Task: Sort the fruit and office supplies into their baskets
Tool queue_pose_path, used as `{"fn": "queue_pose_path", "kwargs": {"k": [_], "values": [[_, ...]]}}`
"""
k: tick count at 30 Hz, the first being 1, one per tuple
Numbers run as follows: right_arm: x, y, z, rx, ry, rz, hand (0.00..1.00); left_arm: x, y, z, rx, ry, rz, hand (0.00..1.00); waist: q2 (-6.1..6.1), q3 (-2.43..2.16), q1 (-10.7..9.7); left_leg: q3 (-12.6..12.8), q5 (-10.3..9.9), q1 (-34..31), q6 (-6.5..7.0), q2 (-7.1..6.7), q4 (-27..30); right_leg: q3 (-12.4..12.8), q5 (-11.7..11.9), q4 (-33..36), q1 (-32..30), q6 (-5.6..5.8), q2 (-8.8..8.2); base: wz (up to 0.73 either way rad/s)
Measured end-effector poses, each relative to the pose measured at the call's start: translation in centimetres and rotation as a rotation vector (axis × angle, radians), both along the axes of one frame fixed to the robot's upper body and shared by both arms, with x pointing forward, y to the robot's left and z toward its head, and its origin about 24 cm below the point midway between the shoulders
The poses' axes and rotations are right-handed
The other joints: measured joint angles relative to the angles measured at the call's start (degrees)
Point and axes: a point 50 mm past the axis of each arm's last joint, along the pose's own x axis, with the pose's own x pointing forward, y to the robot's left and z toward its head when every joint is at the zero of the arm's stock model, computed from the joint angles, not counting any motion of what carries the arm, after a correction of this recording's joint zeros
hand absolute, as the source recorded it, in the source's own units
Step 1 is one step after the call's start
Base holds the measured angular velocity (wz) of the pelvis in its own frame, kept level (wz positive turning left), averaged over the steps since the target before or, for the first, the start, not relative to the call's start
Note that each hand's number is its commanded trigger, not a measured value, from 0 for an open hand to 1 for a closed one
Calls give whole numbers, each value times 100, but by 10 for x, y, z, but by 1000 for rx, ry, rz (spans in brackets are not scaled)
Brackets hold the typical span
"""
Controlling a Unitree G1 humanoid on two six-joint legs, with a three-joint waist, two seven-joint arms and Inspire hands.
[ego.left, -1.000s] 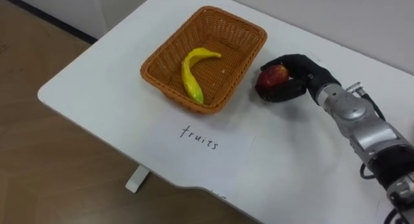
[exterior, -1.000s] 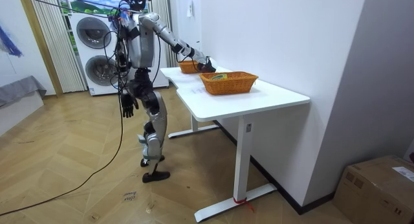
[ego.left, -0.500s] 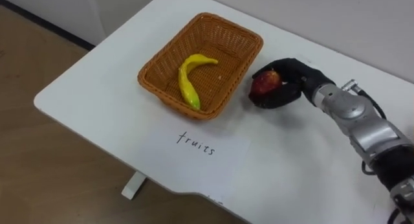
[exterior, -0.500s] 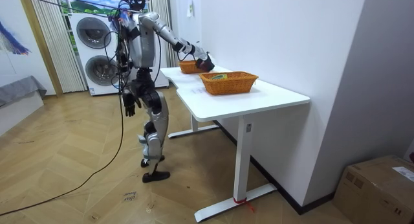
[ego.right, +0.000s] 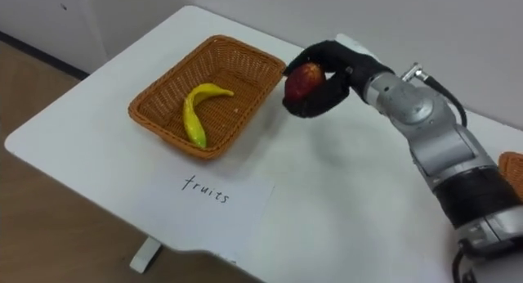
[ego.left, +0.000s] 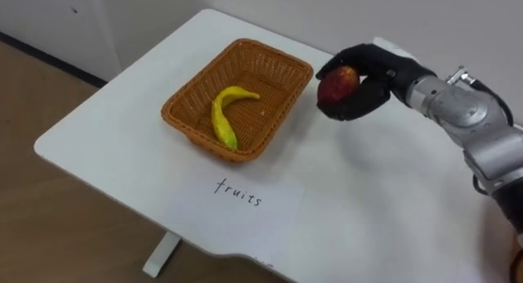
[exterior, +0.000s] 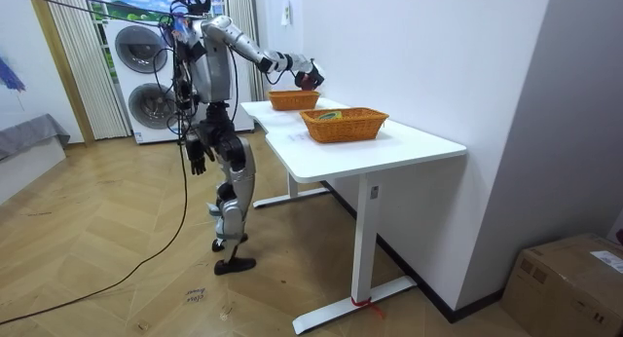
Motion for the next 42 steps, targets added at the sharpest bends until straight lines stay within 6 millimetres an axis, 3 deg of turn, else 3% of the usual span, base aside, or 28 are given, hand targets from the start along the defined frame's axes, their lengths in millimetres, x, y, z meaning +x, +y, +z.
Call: {"fn": "queue_pose_path", "kwargs": {"k": [4,6,7,9,15,27,31,39,42], "values": [[-4,2,11,24,-50,7,100,-3,0,0,-4,8,8,0,13,-38,-51,2,1,145,7,-3,-14,-4,-8,-9,160,14,-14,0],[-8,2,16,40,-73,9,100,-4,0,0,-8,9,8,0,39,-32,-49,2,-2,173,10,-9,-15,5,-20,-20,198,31,-15,0],[-10,3,17,47,-83,13,100,-4,0,0,-12,8,8,0,7,-71,-38,8,-1,183,11,-14,-15,27,-27,-19,205,36,-13,0],[-12,6,20,51,-93,26,100,-4,-1,0,-22,5,7,0,13,-69,-28,29,-1,214,11,-17,-16,55,-27,-21,228,35,-8,-5],[-13,8,26,37,-117,44,100,-5,-1,0,-35,-3,17,0,18,-58,-5,43,-8,252,22,-21,-5,34,-32,-77,307,43,-8,1],[-16,17,37,18,-160,74,100,-3,0,1,-24,1,-2,0,-4,15,170,-17,-12,182,28,-97,-16,-117,-74,-97,286,95,-48,7],[-19,24,44,22,-187,100,100,-3,-2,0,-22,8,10,0,-96,33,293,-25,-23,171,45,-105,-18,-161,-80,-95,296,105,-55,6],[-18,27,35,-50,-148,73,100,-7,-14,-4,-51,15,29,0,-131,47,480,-221,-44,176,73,-129,-16,-258,-78,-84,385,130,-57,12],[-20,33,26,-51,-119,91,100,-10,-14,-4,-55,30,26,0,-114,59,521,-330,-41,163,76,-207,10,-290,-86,-81,406,145,-52,11]]}}
